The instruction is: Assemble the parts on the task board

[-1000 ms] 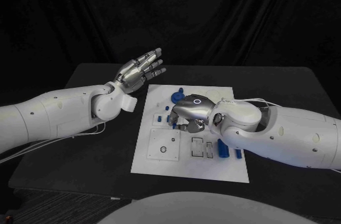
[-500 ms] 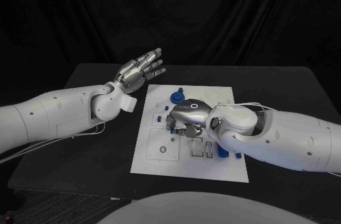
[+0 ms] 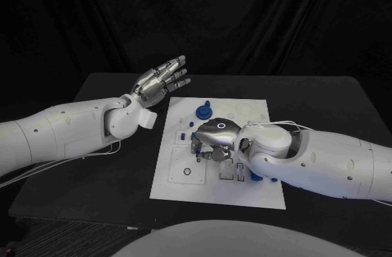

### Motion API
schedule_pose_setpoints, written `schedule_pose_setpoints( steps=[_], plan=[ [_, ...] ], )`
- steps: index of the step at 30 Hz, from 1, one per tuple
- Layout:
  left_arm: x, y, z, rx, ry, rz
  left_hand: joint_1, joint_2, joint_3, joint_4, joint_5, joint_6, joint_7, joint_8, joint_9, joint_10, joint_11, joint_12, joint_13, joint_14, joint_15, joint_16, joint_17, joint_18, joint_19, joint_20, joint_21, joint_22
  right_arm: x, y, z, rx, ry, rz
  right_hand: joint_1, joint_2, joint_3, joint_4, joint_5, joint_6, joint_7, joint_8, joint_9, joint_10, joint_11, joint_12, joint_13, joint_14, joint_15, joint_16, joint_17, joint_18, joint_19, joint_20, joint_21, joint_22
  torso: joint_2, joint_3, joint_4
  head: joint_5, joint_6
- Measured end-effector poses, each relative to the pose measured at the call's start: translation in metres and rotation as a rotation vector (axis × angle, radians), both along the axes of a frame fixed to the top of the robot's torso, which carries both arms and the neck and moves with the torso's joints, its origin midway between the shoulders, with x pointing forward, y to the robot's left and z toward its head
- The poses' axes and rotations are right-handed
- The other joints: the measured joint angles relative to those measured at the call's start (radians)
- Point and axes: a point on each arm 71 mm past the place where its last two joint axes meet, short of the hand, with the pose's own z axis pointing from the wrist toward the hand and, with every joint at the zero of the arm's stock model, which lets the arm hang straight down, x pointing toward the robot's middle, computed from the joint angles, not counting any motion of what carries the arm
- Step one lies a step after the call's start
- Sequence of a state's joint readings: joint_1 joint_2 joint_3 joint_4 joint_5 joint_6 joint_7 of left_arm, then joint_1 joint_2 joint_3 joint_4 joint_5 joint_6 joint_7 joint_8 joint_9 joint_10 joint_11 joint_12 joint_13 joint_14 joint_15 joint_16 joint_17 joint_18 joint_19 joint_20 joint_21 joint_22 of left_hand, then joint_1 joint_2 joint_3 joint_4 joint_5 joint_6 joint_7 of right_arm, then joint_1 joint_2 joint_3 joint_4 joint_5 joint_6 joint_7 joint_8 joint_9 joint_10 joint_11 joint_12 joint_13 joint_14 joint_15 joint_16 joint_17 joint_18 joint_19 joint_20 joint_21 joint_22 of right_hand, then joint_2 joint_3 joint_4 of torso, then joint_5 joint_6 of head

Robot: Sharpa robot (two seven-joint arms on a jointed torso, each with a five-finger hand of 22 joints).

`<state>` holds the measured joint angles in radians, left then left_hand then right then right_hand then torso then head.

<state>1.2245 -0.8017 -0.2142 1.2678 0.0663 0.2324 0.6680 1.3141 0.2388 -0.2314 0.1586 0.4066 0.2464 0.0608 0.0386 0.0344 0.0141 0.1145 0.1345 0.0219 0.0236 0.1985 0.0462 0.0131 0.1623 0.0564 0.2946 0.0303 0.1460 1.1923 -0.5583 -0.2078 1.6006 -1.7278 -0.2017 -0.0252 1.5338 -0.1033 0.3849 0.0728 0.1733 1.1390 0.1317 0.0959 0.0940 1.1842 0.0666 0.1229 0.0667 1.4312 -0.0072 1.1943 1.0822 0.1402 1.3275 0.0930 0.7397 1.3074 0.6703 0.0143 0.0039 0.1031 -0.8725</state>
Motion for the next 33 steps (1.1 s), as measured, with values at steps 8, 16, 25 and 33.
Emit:
schedule_pose_setpoints(
  steps=[8,16,25,33],
  plan=[
    [0.0003,-0.0006,-0.0003,0.000,0.002,-0.004,0.000,0.000,0.000,0.000,0.000,0.000,0.000,0.000,0.000,0.000,0.000,0.000,0.000,0.000,0.000,0.000,0.000,0.000,0.000,0.000,0.000,0.000,0.0004,-0.0009,-0.0038,-0.010,0.009,-0.003,-0.002,-0.002,0.000,0.000,0.000,-0.001,-0.001,0.000,0.000,0.000,0.000,0.000,0.000,0.000,0.000,0.000,-0.001,0.000,0.000,0.000,0.000,0.000,-0.001,0.0000,0.0006,-0.001,0.000],
    [0.0007,-0.0001,-0.0008,0.000,0.003,-0.004,0.000,0.000,0.000,0.000,0.000,0.000,0.000,0.000,0.000,0.000,0.000,0.000,0.000,0.000,0.000,0.000,0.000,0.000,0.000,0.000,0.000,0.000,0.0004,-0.0021,-0.0051,-0.017,0.014,-0.005,-0.002,-0.002,0.005,-0.005,0.007,-0.001,-0.001,0.000,0.000,-0.002,0.002,-0.002,0.000,0.000,0.000,0.000,-0.001,0.000,0.000,0.000,0.000,0.000,-0.001,0.0000,0.0010,0.001,0.000],
    [0.0012,-0.0007,-0.0020,0.001,0.004,-0.005,0.000,0.000,0.000,0.000,0.000,0.000,0.000,0.000,0.000,0.000,0.000,0.000,0.000,0.004,0.004,0.000,0.001,0.000,0.000,0.000,0.000,0.000,0.0009,-0.0036,-0.0062,-0.027,0.018,-0.006,-0.002,-0.002,0.005,-0.005,0.007,-0.002,-0.001,0.000,-0.001,0.002,0.005,-0.002,0.001,0.000,0.000,-0.001,-0.001,0.000,0.000,0.000,0.000,0.000,-0.001,0.0000,0.0008,0.002,0.000],
    [0.0012,-0.0012,-0.0036,0.000,0.007,-0.007,0.000,0.000,0.000,0.000,0.002,0.000,0.000,0.000,0.000,0.000,0.000,0.000,0.000,0.004,0.004,0.000,0.001,0.000,0.002,-0.002,0.000,0.000,0.0003,-0.0032,-0.0070,-0.030,0.022,-0.005,-0.002,-0.002,0.005,-0.005,0.012,-0.002,-0.002,0.000,-0.001,0.002,0.005,-0.004,0.001,0.000,0.000,-0.001,-0.003,0.000,0.000,0.000,0.000,0.000,0.000,0.0000,0.0010,-0.001,0.000]
  ],
)
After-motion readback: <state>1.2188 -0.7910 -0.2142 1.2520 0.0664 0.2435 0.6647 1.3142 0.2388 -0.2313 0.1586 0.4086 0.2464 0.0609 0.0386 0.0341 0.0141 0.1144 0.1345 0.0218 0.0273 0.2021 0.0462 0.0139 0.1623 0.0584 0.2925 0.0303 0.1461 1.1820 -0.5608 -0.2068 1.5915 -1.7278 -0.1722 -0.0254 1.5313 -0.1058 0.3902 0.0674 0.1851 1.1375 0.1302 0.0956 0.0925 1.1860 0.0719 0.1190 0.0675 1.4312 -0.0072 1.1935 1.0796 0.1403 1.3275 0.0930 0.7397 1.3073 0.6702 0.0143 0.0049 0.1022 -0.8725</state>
